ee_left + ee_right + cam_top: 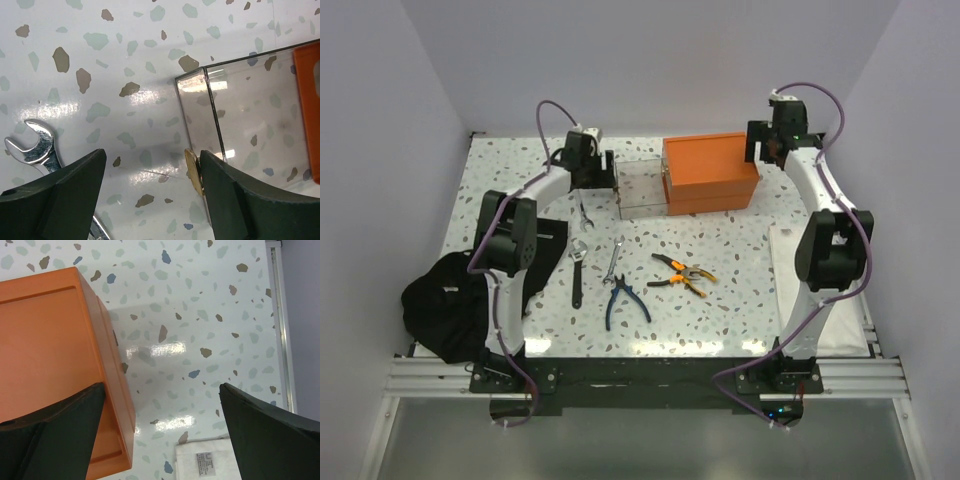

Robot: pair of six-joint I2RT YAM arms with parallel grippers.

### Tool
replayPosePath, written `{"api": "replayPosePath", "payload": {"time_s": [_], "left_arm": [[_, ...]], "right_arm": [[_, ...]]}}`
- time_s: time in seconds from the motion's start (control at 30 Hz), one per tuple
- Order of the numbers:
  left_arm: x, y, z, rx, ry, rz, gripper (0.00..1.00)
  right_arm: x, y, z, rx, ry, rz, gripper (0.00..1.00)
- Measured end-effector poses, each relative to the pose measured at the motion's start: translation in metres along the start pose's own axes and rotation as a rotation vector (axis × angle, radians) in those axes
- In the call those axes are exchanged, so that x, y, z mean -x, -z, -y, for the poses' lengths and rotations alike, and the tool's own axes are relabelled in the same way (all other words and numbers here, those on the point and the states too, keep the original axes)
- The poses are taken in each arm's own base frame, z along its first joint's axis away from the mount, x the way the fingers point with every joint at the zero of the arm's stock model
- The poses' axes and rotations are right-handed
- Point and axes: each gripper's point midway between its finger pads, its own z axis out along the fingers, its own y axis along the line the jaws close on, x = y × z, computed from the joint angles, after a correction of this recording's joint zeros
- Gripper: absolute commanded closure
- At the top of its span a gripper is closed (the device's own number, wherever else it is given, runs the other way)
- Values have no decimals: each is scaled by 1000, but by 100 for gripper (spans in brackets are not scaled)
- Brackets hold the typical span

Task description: Sort the tools into containers

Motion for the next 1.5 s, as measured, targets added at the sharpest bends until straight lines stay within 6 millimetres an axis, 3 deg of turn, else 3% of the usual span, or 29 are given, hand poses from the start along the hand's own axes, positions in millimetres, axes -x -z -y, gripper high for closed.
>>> {"api": "replayPosePath", "payload": {"time_s": [0.17, 0.3, 0.47, 0.63, 0.73, 0.83, 0.97, 1.07, 1.17, 1.27, 1.4, 1.5], "left_arm": [[9, 7, 3, -13, -21, 17, 17], [26, 23, 13, -52, -24, 55, 16], [68, 65, 18, -33, -51, 157, 20], [95, 108, -6, 55, -23, 221, 23], [86, 112, -31, 112, 3, 197, 27], [59, 104, -53, 160, 22, 124, 28], [27, 89, -61, 176, 23, 45, 28], [18, 81, -62, 177, 20, 21, 28], [16, 79, -63, 178, 8, 13, 28], [16, 79, -63, 175, 4, 12, 28], [16, 77, -63, 170, 0, 10, 28], [19, 74, -62, 169, 0, 15, 27]], "right_arm": [[1, -3, 15, -31, -3, 3, 3], [1, -3, 14, -5, -18, 3, 4], [1, -1, 13, 27, -47, -10, 4], [1, 9, 11, 8, -27, -12, 4], [10, 30, 8, -5, 7, 24, 4], [28, 61, -1, 3, 34, 90, 4], [52, 108, -20, 42, 75, 216, 4], [51, 134, -38, 133, 124, 276, 8], [30, 157, -67, 341, 236, 300, 9], [-9, 180, -99, 561, 408, 288, 11], [-81, 199, -148, 805, 706, 224, 10], [-143, 200, -167, 947, 890, 119, 10]]}}
